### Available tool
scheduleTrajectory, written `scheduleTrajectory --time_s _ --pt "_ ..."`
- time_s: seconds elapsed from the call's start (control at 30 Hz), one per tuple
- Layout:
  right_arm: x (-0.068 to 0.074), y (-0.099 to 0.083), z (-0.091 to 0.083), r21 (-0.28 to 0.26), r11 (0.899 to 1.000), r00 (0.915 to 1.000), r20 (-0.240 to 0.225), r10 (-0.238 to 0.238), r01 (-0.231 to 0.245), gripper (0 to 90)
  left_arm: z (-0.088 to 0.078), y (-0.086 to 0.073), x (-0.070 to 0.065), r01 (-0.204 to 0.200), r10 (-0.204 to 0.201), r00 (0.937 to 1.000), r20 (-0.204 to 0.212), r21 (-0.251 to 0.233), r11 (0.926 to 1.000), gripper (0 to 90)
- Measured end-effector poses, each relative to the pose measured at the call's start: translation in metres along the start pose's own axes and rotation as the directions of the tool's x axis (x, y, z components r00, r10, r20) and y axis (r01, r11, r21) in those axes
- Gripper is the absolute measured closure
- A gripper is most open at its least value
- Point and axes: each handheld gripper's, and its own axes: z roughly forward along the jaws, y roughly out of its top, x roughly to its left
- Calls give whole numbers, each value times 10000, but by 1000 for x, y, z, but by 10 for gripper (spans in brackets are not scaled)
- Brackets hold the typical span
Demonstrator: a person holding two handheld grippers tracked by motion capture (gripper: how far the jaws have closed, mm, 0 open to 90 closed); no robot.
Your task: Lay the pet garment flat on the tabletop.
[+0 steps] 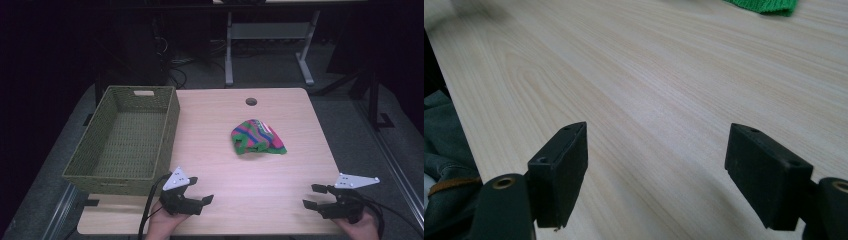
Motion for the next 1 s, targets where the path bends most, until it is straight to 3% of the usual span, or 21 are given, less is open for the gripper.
scheduleTrajectory --time_s 0.23,0.4,0.73,1.0 --pt "1 1 1 33 10000 10000 -24 31 -31 248 2 0 1 -17 16 9999 171 84 10000 167" --pt "3 7 2 10 9998 9998 67 -192 192 236 2 -1 0 -58 55 9996 265 113 9999 168" --pt "5 37 5 27 9976 9972 -283 -686 687 223 3 -2 0 53 -54 9997 241 69 10000 167" --pt "2 60 13 298 9963 9949 -632 -786 807 223 0 -1 1 105 -104 9996 245 -62 9999 167"
